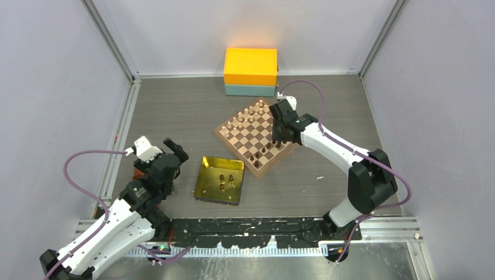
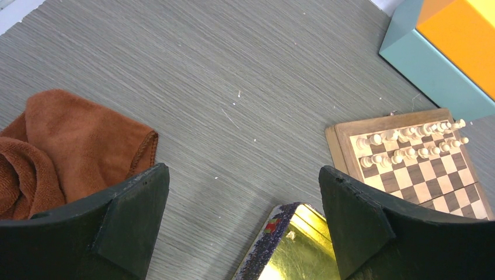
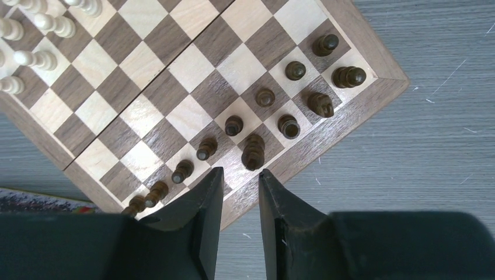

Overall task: Set up the chess pieces on the board
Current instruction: Place the chess piece on the chessboard, then pick up the chess piece from the storage box.

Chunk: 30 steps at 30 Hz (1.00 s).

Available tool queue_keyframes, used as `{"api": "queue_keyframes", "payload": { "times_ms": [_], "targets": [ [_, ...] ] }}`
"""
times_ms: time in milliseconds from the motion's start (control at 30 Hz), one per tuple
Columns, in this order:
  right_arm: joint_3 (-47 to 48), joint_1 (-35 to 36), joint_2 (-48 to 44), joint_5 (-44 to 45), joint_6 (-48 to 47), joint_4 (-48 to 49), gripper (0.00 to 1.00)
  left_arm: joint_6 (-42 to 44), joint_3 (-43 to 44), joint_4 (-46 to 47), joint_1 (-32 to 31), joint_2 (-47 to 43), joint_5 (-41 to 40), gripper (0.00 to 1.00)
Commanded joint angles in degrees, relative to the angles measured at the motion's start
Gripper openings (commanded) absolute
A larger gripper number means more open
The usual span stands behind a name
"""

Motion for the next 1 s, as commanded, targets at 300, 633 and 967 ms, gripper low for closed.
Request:
{"api": "queue_keyframes", "payload": {
  "times_ms": [300, 633, 967],
  "targets": [
    [3.78, 11.49, -5.67, 3.98, -0.85, -0.96, 0.35, -1.22, 0.36, 1.41, -0.32, -0.91, -1.08, 1.0],
    [5.88, 23.88, -2.04, 5.19, -0.2, 0.31, 0.35, -1.44, 0.32, 0.43, -0.25, -2.48, -1.08, 1.0],
    [6.9, 30.07, 4.36, 2.8, 0.08, 3.04, 0.35, -1.44, 0.14, -0.05, -0.26, -3.58, -0.99, 1.0]
  ]
}}
